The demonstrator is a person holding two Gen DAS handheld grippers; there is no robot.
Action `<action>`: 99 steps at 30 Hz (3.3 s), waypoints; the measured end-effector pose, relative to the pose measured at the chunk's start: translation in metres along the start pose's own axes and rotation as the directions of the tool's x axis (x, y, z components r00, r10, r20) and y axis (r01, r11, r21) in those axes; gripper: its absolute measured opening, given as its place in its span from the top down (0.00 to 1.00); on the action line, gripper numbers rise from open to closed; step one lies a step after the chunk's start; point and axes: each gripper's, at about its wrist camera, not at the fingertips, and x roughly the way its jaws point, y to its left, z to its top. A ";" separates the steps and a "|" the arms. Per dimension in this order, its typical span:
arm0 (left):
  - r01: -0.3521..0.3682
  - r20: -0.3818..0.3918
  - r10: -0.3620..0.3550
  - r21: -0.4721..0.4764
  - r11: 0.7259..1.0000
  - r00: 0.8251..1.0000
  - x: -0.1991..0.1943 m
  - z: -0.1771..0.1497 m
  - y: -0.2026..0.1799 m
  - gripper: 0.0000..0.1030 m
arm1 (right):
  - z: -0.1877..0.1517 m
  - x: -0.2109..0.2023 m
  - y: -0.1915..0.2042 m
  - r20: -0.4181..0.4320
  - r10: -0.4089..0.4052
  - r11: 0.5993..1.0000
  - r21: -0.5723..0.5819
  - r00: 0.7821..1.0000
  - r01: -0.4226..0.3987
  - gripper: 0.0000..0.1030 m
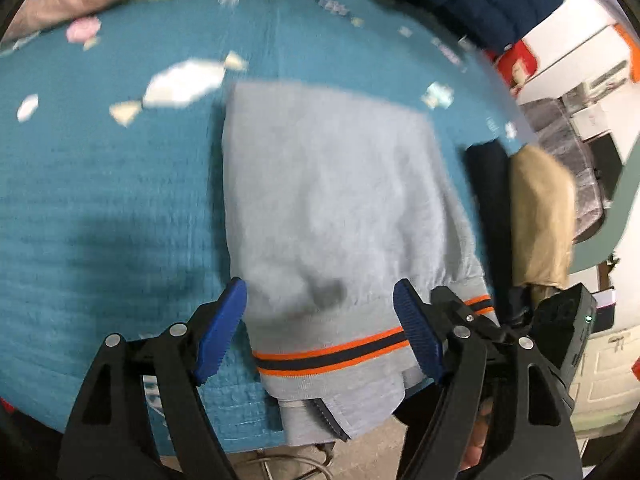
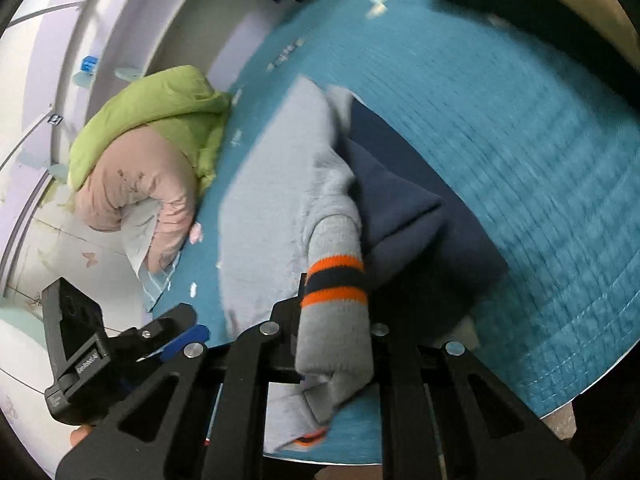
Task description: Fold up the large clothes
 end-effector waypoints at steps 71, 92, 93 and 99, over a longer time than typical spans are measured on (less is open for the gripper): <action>0.119 -0.163 -0.088 0.188 0.975 0.983 0.076 0.143 -0.027 0.21 | 0.104 -0.066 -0.054 0.025 -0.209 0.973 -0.093 0.978 0.211 0.85; 0.194 -0.260 -0.119 0.285 0.939 0.958 0.116 0.144 -0.061 0.74 | 0.104 -0.085 -0.041 0.007 -0.065 0.993 -0.097 0.998 0.066 0.85; 0.203 -0.249 -0.134 0.278 0.939 0.959 0.111 0.143 -0.061 0.75 | 0.101 -0.090 -0.035 0.008 -0.048 0.994 -0.101 0.999 0.049 0.85; 0.225 -0.175 -0.180 0.289 0.931 0.968 0.059 0.132 -0.073 0.75 | 0.090 -0.120 -0.002 0.022 0.020 0.987 -0.158 1.000 -0.016 0.85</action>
